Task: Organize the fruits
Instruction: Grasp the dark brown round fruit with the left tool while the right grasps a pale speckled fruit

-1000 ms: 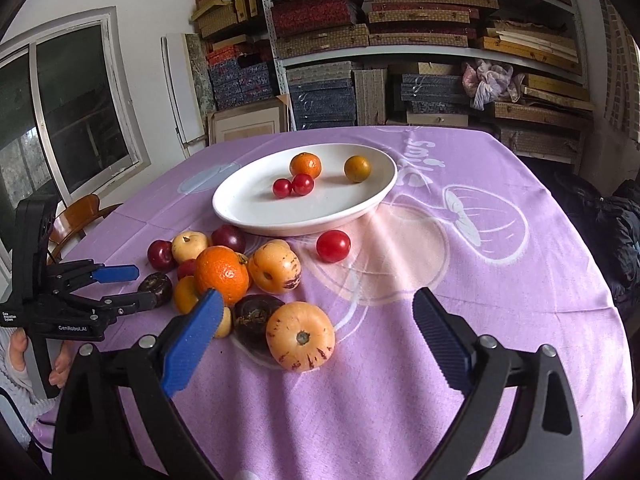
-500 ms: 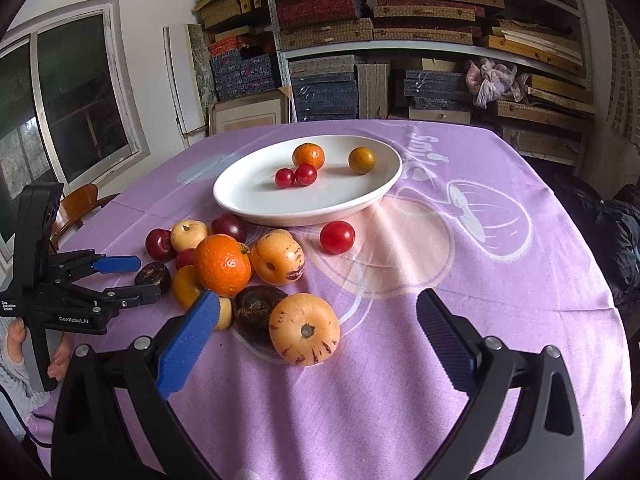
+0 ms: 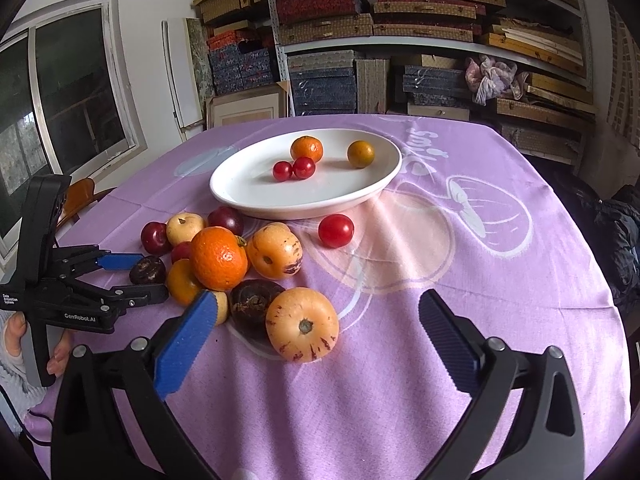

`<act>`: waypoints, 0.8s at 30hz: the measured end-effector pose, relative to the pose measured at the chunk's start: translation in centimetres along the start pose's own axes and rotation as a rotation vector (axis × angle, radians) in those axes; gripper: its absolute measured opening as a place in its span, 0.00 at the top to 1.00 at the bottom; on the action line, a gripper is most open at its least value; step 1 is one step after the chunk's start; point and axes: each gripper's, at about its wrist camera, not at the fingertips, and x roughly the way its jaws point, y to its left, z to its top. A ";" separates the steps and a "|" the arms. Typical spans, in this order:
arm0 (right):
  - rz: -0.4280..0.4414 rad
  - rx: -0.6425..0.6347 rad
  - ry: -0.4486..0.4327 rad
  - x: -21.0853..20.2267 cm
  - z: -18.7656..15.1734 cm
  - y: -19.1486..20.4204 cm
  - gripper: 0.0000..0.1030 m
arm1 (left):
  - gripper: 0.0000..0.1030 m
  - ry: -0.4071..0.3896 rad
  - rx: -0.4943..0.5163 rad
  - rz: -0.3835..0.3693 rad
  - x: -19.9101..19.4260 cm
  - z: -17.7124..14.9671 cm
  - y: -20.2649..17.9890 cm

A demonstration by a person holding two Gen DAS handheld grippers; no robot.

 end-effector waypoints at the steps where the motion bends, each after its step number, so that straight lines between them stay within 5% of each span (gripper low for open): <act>1: -0.001 0.000 0.001 0.1 0.0 0.0 0.04 | 0.21 -0.002 -0.011 -0.003 -0.1 0.0 0.3; 4: -0.003 0.003 0.003 0.1 -0.2 -0.2 0.04 | 0.24 -0.008 -0.032 0.009 -0.2 0.0 0.9; 10: -0.004 0.004 0.005 0.3 -0.2 -0.3 0.04 | 0.49 -0.020 -0.014 0.030 -0.7 -0.5 1.2; 24: 0.008 -0.028 0.046 0.8 -0.5 0.3 0.04 | 0.55 -0.031 -0.102 0.094 -1.6 -0.8 4.0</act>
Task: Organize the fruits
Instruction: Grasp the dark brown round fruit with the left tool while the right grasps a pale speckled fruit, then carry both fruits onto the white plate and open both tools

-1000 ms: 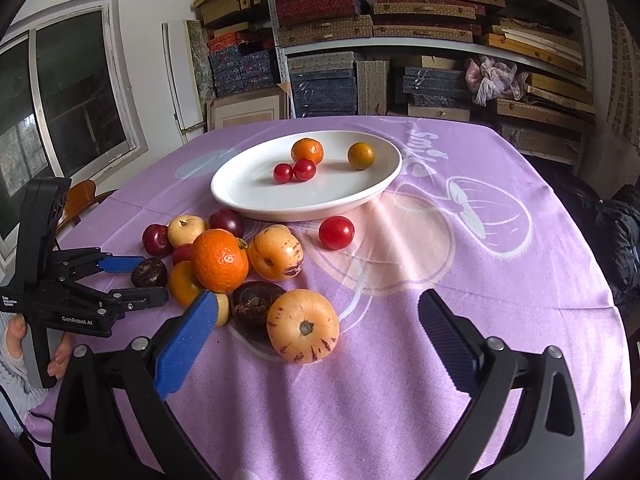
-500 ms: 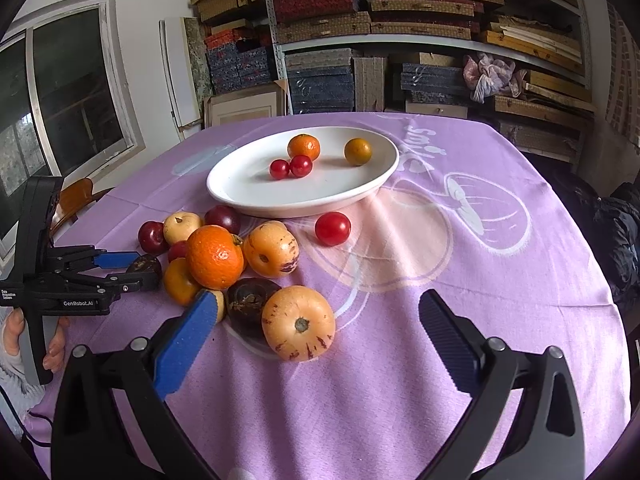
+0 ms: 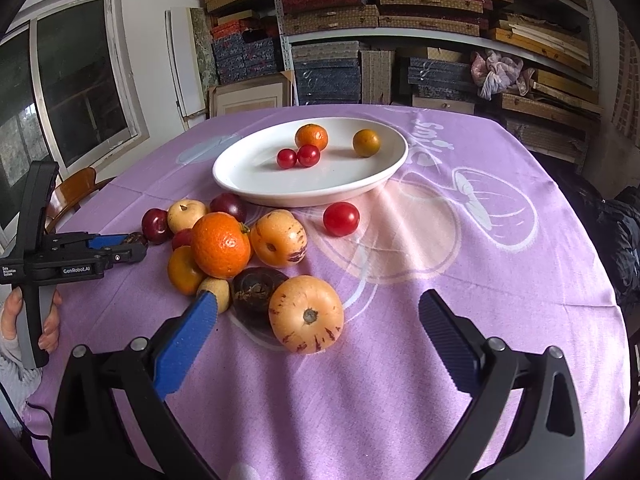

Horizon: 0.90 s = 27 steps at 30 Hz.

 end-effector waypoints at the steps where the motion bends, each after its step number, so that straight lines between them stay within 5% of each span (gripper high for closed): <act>1: 0.002 -0.010 0.002 0.0 0.0 0.2 0.04 | 0.56 0.000 0.012 0.009 0.0 0.0 -0.2; 12: 0.021 0.000 0.071 1.3 0.0 0.2 0.06 | 0.56 0.004 0.026 0.017 0.1 -0.1 -0.5; 17: 0.058 -0.003 0.098 1.8 0.0 0.4 0.38 | 0.56 0.004 0.028 0.020 0.1 -0.1 -0.5; 21: 0.071 0.001 0.137 2.5 0.1 0.4 0.39 | 0.56 0.004 0.028 0.019 0.1 -0.1 -0.6; 24: 0.085 0.023 0.150 2.9 0.1 0.0 0.54 | 0.56 0.005 0.027 0.019 0.1 -0.1 -0.7; 27: 0.101 0.046 0.147 2.8 0.0 -0.4 0.57 | 0.56 0.004 0.024 0.014 0.1 -0.1 -0.7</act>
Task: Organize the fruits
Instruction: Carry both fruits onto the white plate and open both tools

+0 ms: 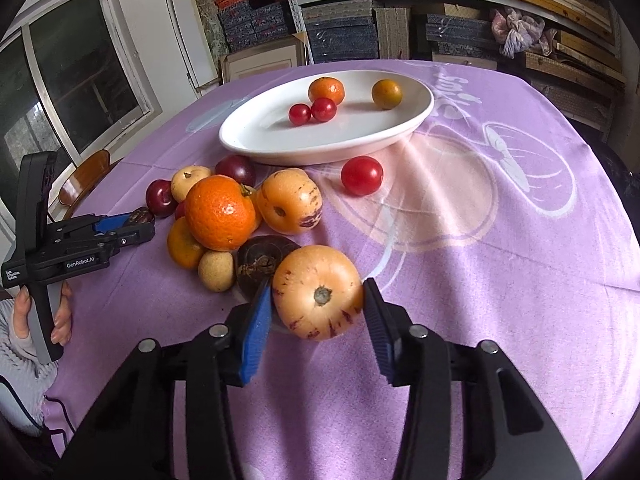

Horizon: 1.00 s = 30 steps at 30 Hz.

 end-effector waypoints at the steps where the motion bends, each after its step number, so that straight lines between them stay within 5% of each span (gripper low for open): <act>1: 0.001 0.000 -0.004 -0.1 0.0 0.0 0.57 | 0.56 -0.001 -0.003 -0.005 0.0 0.0 0.0; 11: -0.035 0.020 -0.129 -2.6 0.2 -0.3 0.57 | 0.57 -0.124 0.001 0.000 -2.7 0.5 -0.2; 16: -0.062 0.021 -0.187 -3.4 4.3 -0.5 0.57 | 0.57 -0.181 -0.010 0.003 -3.9 5.1 -0.5; 22: -0.074 0.041 -0.201 0.5 9.9 -0.3 0.58 | 0.57 -0.143 -0.031 -0.053 0.5 10.8 -2.4; 30: -0.059 0.047 -0.154 5.7 11.2 -1.5 0.57 | 0.56 -0.093 -0.033 -0.083 5.1 12.6 -3.0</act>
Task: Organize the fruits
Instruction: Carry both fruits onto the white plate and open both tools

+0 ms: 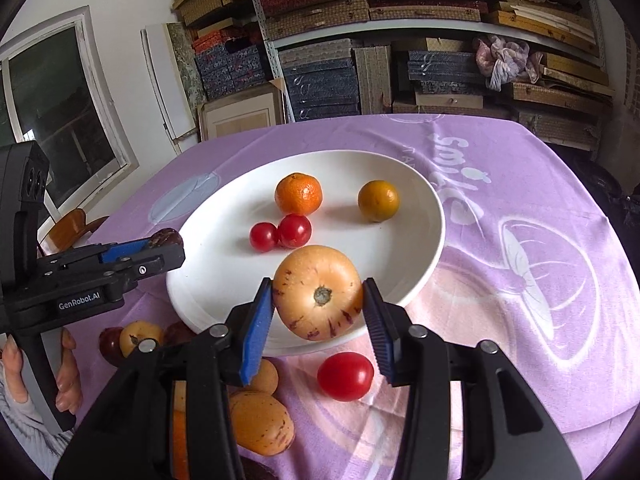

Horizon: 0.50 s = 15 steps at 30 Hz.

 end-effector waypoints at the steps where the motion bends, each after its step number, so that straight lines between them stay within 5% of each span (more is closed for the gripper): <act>1: -0.003 -0.001 -0.003 0.2 -0.1 -0.1 0.57 | 0.56 0.006 0.000 0.002 0.2 -0.1 0.1; 12: -0.005 0.000 -0.059 -2.7 -0.3 -0.4 0.55 | 0.56 -0.031 -0.027 -0.006 -2.1 -0.7 1.7; 15: 0.002 0.041 -0.108 -5.5 -0.3 -1.0 0.34 | 0.49 -0.044 -0.034 -0.001 -4.4 -1.6 2.2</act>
